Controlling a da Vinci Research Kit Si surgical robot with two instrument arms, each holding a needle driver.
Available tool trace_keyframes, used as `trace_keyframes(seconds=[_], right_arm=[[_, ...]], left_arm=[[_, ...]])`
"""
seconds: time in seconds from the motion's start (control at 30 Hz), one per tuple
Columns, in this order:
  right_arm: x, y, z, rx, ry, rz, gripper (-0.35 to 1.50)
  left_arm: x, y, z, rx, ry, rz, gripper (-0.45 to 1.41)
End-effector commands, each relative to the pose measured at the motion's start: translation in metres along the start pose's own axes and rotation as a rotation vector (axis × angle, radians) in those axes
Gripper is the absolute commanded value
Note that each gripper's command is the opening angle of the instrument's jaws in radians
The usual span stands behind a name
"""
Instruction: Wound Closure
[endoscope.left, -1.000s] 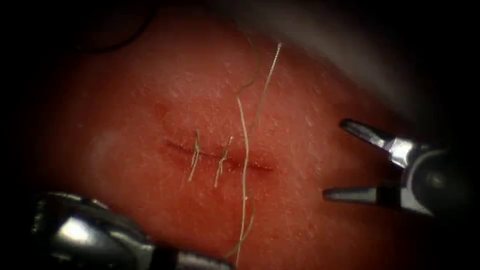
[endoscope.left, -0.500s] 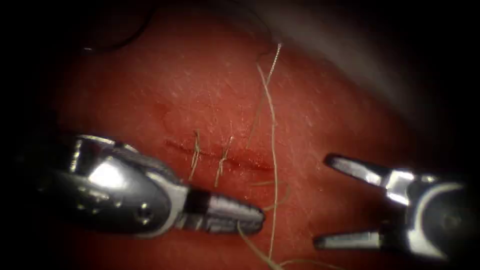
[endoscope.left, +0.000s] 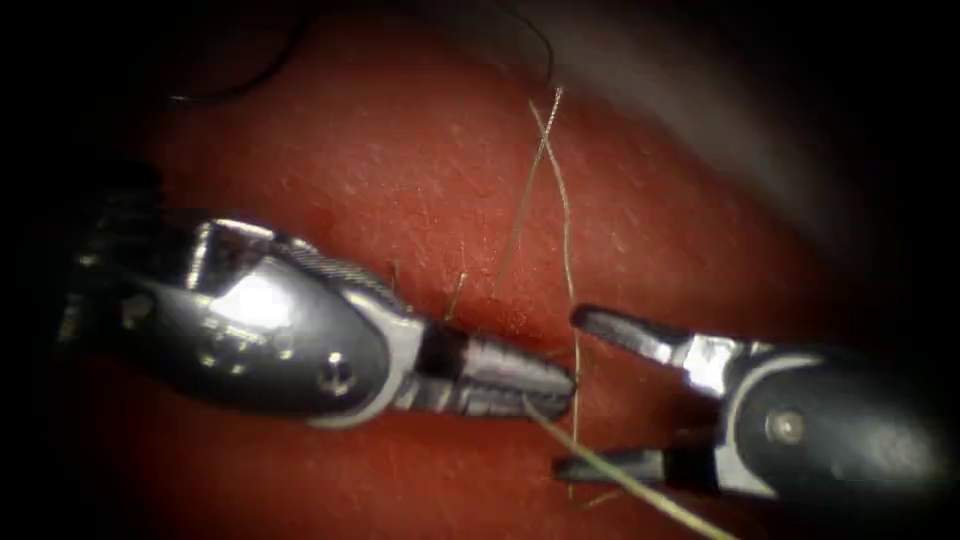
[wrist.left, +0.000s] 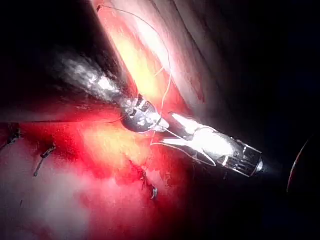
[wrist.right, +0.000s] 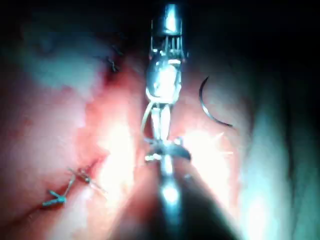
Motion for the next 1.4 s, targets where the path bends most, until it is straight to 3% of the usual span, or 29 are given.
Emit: trace_keyframes(seconds=[0.03, 0.07, 0.1, 0.17, 0.3, 0.4, 0.47, 0.5, 0.57, 0.67, 0.7, 0.77, 0.83, 0.87, 1.0, 1.23, 1.33, 1.4], right_arm=[[0.0001, 0.0, 0.0014, -0.001, -0.01, 0.009, 0.41], [-0.0001, -0.0002, 0.0019, 0.015, -0.025, 0.012, 0.14], [-0.0003, -0.0003, 0.0021, 0.019, -0.036, 0.011, -0.01], [-0.0005, -0.0003, 0.0024, 0.018, -0.041, 0.008, -0.16], [-0.0008, -0.0003, 0.003, 0.017, -0.05, 0.007, -0.26], [-0.001, -0.0004, 0.0035, 0.023, -0.053, 0.004, -0.26], [-0.0008, -0.0004, 0.0038, 0.036, -0.048, -0.001, -0.08], [-0.0008, -0.0004, 0.0039, 0.042, -0.043, -0.004, -0.08], [-0.0005, -0.0006, 0.0042, 0.035, -0.008, -0.021, -0.31], [-0.0005, -0.0007, 0.0037, 0.049, 0.004, -0.047, -0.35], [-0.0006, -0.0006, 0.0035, 0.053, 0.002, -0.047, -0.35], [-0.0009, -0.0001, 0.0027, 0.057, -0.003, -0.054, -0.35], [-0.0012, 0.0004, 0.002, 0.055, -0.005, -0.054, -0.35], [-0.0015, 0.001, 0.0009, 0.046, -0.01, -0.052, -0.35], [-0.0016, 0.0017, -0.0003, 0.026, 0.006, -0.052, -0.35], [-0.0035, 0.0034, -0.0014, -0.011, 0.013, -0.013, -0.35], [-0.004, 0.0038, -0.001, -0.021, 0.01, -0.002, -0.35], [-0.0045, 0.0042, 0.0001, -0.025, -0.024, -0.003, -0.35]], left_arm=[[-0.0003, 0.0002, 0.0005, -0.001, 0.001, 0.001, -0.35], [-0.0003, 0.0002, 0.0005, -0.001, 0.001, 0.002, -0.35], [-0.0003, 0.0003, 0.0004, -0.002, 0.002, 0.002, -0.35], [-0.0003, 0.0003, 0.0003, -0.002, 0.002, 0.008, -0.35], [-0.0003, 0.0004, 0.0002, -0.003, 0.003, 0.009, -0.35], [-0.0003, 0.0005, 0.0, -0.005, 0.004, 0.01, -0.35], [-0.0004, 0.0006, -0.0002, -0.006, 0.005, 0.01, -0.35], [-0.0004, 0.0006, -0.0002, -0.006, 0.005, 0.01, -0.35], [-0.0004, 0.0006, -0.0002, -0.006, 0.005, 0.01, -0.35], [-0.0004, 0.0006, -0.0002, -0.006, 0.006, 0.01, -0.35], [-0.0003, 0.0005, -0.0003, -0.007, 0.006, 0.01, -0.22], [-0.0002, 0.0002, -0.0004, -0.008, 0.009, -0.004, 0.23], [0.0, 0.0001, -0.0007, -0.011, 0.011, -0.03, 0.4], [0.0003, -0.0002, -0.001, -0.014, 0.013, -0.109, 0.59], [0.0004, -0.0004, -0.0011, 0.02, 0.002, -0.154, 0.77], [0.0013, -0.0001, -0.0014, 0.066, 0.003, -0.161, 0.78], [0.0027, -0.0008, -0.0012, 0.101, -0.015, -0.177, 0.78], [0.0053, -0.0015, -0.0007, 0.15, -0.052, -0.207, 0.78]])
